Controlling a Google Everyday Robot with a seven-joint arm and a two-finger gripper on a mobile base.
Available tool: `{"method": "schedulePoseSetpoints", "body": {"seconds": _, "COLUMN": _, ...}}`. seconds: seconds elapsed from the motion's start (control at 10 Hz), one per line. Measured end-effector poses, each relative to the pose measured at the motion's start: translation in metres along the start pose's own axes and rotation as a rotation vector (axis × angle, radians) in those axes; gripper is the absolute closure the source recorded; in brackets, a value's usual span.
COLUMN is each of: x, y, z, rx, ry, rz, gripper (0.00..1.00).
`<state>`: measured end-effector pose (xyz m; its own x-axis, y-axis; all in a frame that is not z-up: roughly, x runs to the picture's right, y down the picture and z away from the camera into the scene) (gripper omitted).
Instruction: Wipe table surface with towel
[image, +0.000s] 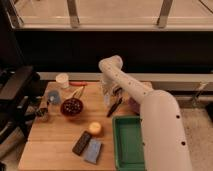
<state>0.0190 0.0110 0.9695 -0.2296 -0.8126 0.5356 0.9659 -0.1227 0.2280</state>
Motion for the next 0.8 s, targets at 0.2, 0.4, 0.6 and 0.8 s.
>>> {"method": "schedulePoseSetpoints", "body": {"seconds": 0.2, "x": 0.017, "y": -0.016, "z": 0.005, "rx": 0.012, "ry": 0.008, "rz": -0.052, "gripper": 1.00}}
{"method": "schedulePoseSetpoints", "body": {"seconds": 0.4, "x": 0.030, "y": -0.044, "z": 0.013, "rx": 0.038, "ry": 0.012, "rz": -0.093, "gripper": 1.00}}
{"method": "schedulePoseSetpoints", "body": {"seconds": 0.6, "x": 0.033, "y": -0.084, "z": 0.026, "rx": 0.095, "ry": 0.009, "rz": -0.144, "gripper": 1.00}}
{"method": "schedulePoseSetpoints", "body": {"seconds": 0.8, "x": 0.017, "y": -0.100, "z": 0.033, "rx": 0.136, "ry": -0.005, "rz": -0.155, "gripper": 1.00}}
